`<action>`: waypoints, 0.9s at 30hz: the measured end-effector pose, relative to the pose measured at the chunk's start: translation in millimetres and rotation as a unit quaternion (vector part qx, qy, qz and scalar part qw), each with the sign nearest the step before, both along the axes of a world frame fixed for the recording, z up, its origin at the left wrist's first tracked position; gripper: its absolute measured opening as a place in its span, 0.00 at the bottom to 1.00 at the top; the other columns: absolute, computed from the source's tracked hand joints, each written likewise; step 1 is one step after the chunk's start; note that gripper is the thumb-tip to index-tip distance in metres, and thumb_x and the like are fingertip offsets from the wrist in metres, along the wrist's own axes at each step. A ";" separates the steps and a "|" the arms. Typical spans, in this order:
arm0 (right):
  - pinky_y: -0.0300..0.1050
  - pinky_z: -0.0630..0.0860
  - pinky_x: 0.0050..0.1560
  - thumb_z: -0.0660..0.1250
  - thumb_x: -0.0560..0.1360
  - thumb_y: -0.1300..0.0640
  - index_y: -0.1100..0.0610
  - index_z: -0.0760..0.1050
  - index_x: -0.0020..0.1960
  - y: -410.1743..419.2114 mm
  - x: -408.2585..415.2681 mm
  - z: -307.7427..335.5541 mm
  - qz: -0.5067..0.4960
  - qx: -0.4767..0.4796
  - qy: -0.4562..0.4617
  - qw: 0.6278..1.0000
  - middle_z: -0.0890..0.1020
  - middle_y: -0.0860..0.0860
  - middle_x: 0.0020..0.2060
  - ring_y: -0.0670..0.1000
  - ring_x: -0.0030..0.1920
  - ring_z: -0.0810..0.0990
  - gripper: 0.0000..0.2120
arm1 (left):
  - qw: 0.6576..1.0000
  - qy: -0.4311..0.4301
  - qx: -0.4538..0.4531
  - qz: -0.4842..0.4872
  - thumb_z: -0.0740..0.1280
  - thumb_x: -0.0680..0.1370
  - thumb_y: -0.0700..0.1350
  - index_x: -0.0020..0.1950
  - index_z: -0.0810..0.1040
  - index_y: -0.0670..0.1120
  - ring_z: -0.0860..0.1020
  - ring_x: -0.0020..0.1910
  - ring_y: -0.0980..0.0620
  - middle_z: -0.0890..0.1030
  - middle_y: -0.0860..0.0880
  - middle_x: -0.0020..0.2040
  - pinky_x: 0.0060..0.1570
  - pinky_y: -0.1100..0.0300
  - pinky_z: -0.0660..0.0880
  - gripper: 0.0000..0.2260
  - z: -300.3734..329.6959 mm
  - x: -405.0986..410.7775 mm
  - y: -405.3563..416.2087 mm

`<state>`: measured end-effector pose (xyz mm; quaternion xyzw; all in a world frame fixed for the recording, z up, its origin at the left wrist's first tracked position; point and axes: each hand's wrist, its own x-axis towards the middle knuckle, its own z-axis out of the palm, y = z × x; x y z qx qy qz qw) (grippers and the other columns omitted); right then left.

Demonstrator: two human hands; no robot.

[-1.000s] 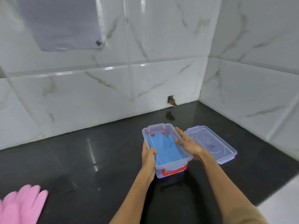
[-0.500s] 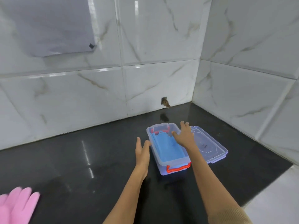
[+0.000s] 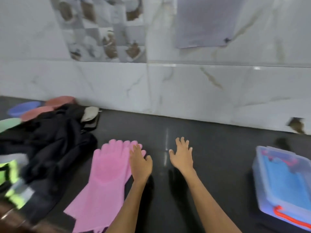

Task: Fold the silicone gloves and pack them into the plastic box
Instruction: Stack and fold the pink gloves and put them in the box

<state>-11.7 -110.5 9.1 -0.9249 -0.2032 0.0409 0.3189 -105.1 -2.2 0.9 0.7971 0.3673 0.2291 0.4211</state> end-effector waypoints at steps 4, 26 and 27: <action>0.53 0.43 0.75 0.57 0.80 0.55 0.59 0.53 0.76 68.3 -45.1 -23.6 0.130 0.006 0.075 0.989 0.51 0.55 0.77 0.56 0.77 0.46 0.27 | 0.981 0.141 0.071 0.114 0.60 0.78 0.45 0.78 0.50 0.40 0.47 0.78 0.44 0.52 0.43 0.79 0.76 0.51 0.48 0.32 -14.7 -49.2 53.6; 0.51 0.69 0.67 0.59 0.79 0.52 0.58 0.76 0.44 105.7 -108.8 -57.5 0.011 0.116 -0.010 0.993 0.65 0.52 0.72 0.51 0.67 0.71 0.12 | 0.952 0.134 0.090 0.262 0.57 0.81 0.43 0.67 0.72 0.44 0.70 0.64 0.45 0.76 0.46 0.65 0.65 0.52 0.65 0.16 -36.7 -87.5 60.7; 0.50 0.71 0.64 0.59 0.79 0.52 0.58 0.76 0.44 101.8 -105.9 -56.7 0.012 0.118 -0.009 0.993 0.66 0.52 0.71 0.51 0.65 0.72 0.12 | 0.955 0.111 0.094 0.259 0.58 0.80 0.41 0.66 0.74 0.44 0.71 0.63 0.46 0.77 0.46 0.63 0.63 0.52 0.67 0.15 -36.0 -85.2 57.9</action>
